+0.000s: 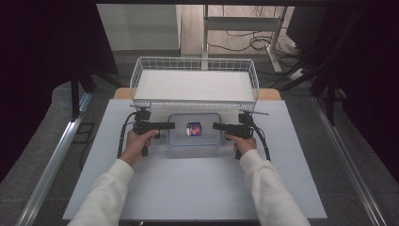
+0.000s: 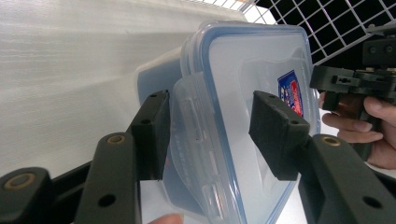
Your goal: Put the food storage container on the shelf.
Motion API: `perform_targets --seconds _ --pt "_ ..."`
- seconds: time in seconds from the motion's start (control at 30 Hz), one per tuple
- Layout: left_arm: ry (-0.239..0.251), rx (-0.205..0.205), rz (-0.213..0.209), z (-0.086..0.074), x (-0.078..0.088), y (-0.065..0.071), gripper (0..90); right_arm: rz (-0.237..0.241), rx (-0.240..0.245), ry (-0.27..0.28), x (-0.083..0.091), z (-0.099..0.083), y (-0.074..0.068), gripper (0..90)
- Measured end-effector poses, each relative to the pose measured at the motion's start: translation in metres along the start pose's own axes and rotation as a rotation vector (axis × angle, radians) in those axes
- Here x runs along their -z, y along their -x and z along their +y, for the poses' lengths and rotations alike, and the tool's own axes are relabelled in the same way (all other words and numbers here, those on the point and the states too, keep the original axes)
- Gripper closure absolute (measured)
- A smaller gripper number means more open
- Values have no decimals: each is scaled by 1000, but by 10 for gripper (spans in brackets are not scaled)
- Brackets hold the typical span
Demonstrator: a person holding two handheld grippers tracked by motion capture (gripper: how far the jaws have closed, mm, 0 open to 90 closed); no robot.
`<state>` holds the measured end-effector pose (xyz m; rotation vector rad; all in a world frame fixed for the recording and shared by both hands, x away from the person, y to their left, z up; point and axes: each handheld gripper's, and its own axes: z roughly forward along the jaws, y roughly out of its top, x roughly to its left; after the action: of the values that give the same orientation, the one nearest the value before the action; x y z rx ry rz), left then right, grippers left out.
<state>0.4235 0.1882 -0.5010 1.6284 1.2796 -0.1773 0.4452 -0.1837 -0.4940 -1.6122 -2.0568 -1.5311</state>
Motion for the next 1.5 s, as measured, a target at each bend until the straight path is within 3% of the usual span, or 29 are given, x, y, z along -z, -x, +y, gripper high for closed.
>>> perform_targets --seconds 0.17,0.23,0.27,0.3,0.37,0.4,0.5,0.6,0.67,0.77,0.8,0.83,0.9,0.93,0.97,1.0,1.03,1.07,1.1,1.13,1.17,1.27,1.5 --pt "24 -39 40 -1 3 8 383 -47 25 32 7 0 -9 380" --pt "29 -70 69 -3 8 17 328 -62 71 52 13 1 -13 368" --pt "29 -70 69 -3 8 17 324 -62 71 52 13 1 -13 368" --pt "39 -111 88 -4 12 22 311 -62 110 53 22 1 -18 367" --pt "39 -163 121 -8 19 30 304 -66 126 54 26 0 -20 366" --pt "42 -169 128 -10 22 35 294 -85 197 49 36 -2 -27 367" --pt "39 -214 158 -25 36 46 281 -104 291 24 47 -7 -36 369" --pt "33 -241 169 -36 43 52 273 -111 364 -6 58 -16 -45 389" --pt "9 -302 194 -54 54 62 271 -110 414 -37 63 -25 -52 418" --pt "1 -325 191 -68 61 66 269 -108 506 -76 69 -42 -61 490" --pt "1 -325 191 -68 61 66 269 -106 522 -85 69 -46 -62 523" --pt "-13 -324 182 -78 65 69 268 -96 538 -98 70 -52 -65 573" --pt "-23 -336 188 -87 68 70 265 -88 552 -114 70 -60 -68 661" --pt "-23 -336 188 -87 68 70 265 -88 552 -114 70 -60 -68 661" --pt "-30 -343 197 -97 71 72 264 -74 564 -136 68 -68 -71 739" --pt "-30 -343 197 -97 71 72 264 -65 574 -147 66 -72 -72 739" --pt "-39 -356 216 -108 72 74 265 -49 582 -161 64 -76 -72 834" --pt "-39 -356 216 -108 72 74 264 -49 582 -161 64 -76 -72 834" --pt "-62 -395 239 -119 72 78 261 -38 607 -200 60 -83 -73 880" --pt "-62 -395 239 -119 72 78 261 -38 607 -200 60 -83 -73 880" --pt "-77 -420 253 -126 72 81 261 -40 627 -214 57 -88 -75 883" --pt "-87 -427 236 -132 73 85 258 -43 638 -226 52 -92 -77 883" --pt "-110 -429 238 -136 73 86 257 -65 665 -259 18 -94 -83 883"
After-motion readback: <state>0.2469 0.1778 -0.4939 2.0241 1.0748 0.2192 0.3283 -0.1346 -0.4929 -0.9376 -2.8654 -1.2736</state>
